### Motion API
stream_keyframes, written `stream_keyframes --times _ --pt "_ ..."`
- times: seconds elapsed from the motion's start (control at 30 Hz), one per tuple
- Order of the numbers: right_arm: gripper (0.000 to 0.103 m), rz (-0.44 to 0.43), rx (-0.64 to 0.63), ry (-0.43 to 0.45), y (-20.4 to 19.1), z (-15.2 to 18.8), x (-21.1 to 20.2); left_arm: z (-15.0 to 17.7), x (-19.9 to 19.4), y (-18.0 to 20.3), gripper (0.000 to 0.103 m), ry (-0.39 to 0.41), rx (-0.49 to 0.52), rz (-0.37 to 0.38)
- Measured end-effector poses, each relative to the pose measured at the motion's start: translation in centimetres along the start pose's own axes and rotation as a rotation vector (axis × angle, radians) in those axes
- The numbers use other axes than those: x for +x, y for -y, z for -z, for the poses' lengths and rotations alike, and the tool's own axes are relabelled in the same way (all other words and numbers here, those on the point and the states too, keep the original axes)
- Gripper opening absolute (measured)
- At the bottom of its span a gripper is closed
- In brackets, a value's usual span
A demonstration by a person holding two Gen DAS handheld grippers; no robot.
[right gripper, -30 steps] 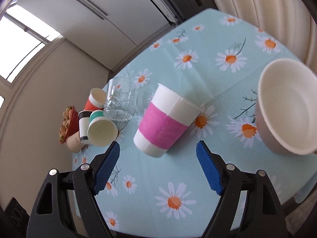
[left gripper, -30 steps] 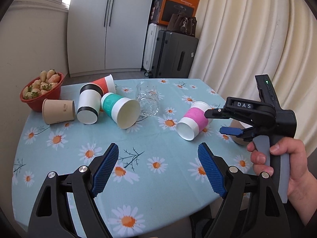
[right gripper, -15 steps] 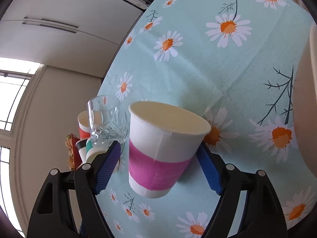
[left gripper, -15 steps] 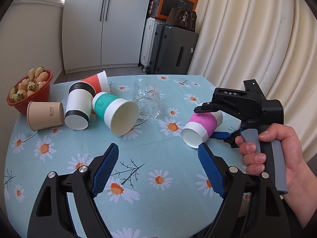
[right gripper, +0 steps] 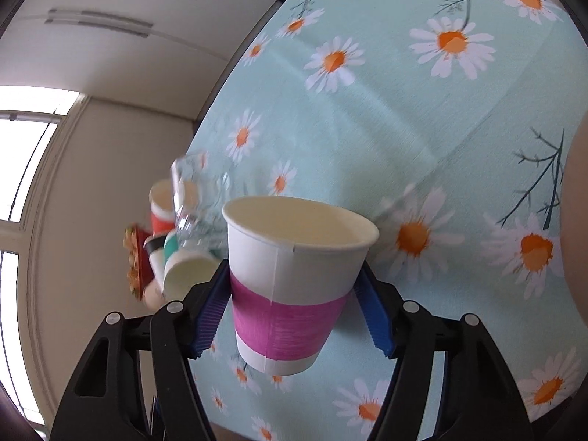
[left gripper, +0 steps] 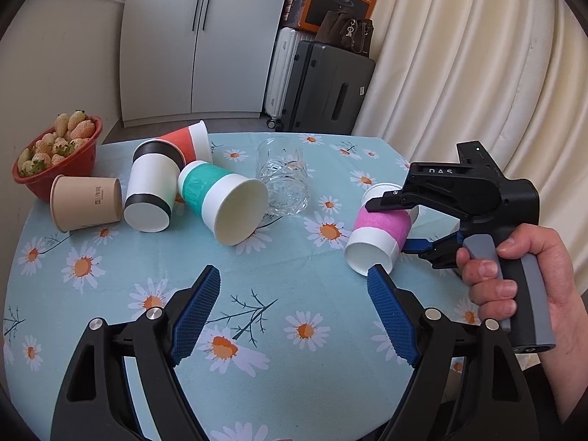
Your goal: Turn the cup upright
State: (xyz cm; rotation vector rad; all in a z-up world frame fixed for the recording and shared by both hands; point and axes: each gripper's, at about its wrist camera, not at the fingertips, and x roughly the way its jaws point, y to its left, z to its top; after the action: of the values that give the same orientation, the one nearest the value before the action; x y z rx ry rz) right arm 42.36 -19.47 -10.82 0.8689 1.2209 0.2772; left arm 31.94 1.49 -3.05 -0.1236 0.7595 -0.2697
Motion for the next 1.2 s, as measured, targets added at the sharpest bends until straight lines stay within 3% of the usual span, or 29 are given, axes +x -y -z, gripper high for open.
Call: stream_keyframes --times 0.33,0.6,0.73,1.2 --pt "0.066 0.012 -0.295 -0.289 -4.7 5.0 1.8 1.5 -2.5 -1.1 0.080 -0.086 -0.039 0.094" --pt "0.066 0.112 -0.543 -0.466 -7.0 8.5 4.1 3.7 -3.6 -2.2 0.080 -0.200 -0.090 0.160" --pt "0.066 0.134 -0.617 -0.502 -6.7 9.0 4.3 4.4 -3.2 -2.6 0.080 -0.239 -0.113 0.175" --pt "0.073 0.107 -0.560 -0.529 -5.6 8.7 4.3 4.7 -1.0 -3.2 0.080 -0.289 -0.152 0.165"
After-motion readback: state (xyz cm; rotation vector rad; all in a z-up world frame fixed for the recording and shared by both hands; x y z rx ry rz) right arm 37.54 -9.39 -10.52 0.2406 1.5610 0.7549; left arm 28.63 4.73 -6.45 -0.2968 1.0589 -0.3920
